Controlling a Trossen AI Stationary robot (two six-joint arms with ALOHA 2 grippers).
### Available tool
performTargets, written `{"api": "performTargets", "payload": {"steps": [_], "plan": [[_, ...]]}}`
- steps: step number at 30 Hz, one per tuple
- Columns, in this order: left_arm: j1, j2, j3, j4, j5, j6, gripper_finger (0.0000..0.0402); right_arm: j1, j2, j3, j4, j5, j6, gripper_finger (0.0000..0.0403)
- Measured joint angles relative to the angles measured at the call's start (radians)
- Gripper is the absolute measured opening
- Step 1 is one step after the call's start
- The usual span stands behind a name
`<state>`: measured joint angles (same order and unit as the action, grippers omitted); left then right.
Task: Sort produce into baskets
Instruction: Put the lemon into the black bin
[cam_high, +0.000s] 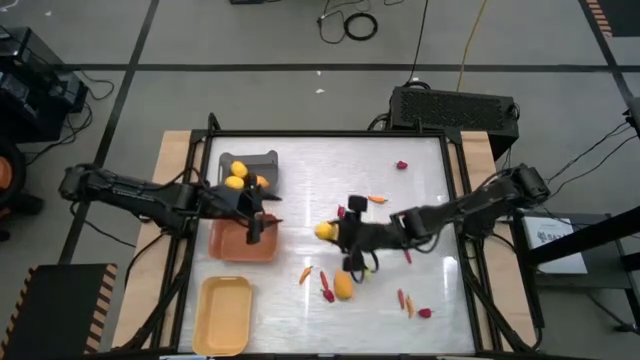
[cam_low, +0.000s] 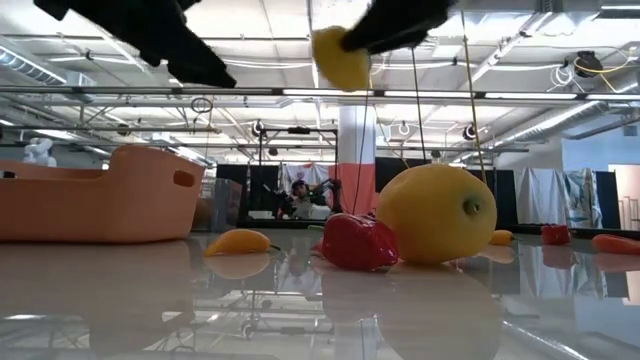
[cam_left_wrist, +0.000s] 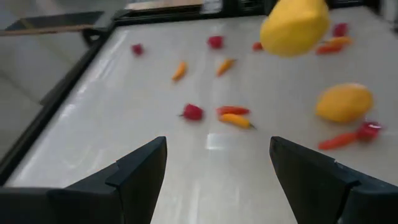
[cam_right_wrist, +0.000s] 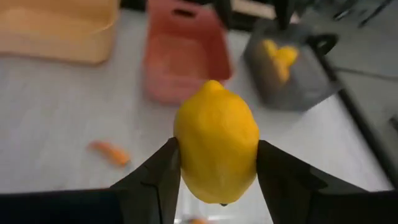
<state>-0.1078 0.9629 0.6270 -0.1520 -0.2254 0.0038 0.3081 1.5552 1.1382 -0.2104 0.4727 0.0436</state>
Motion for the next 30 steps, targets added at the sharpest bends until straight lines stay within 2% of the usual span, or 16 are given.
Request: {"api": "performTargets", "payload": {"steps": [4,7,11,20,25,30], "plan": [[0.063,-0.003,0.000,-0.012,-0.082,-0.025,0.0293,-0.075,0.047,0.000,0.168,-0.004,-0.085,0.0174],[0.115,-0.005,0.000,-0.036,-0.106,-0.025,0.0293,-0.127,0.111,0.000,0.305,-0.032,-0.136,0.0174],[0.180,-0.008,0.000,-0.060,-0.109,-0.026,0.0293,-0.187,0.221,0.000,0.504,-0.142,-0.215,0.0174],[0.313,-0.029,0.000,-0.173,-0.037,-0.038,0.0293,-0.286,0.433,-0.001,1.026,-0.175,-0.291,0.0174],[0.366,-0.028,0.000,-0.212,-0.035,-0.052,0.0293,-0.339,0.531,0.018,1.156,-0.293,-0.239,0.0174],[0.418,-0.028,0.000,-0.211,-0.117,-0.076,0.0293,-0.376,0.633,0.121,1.174,-0.293,-0.226,0.0174]]}}
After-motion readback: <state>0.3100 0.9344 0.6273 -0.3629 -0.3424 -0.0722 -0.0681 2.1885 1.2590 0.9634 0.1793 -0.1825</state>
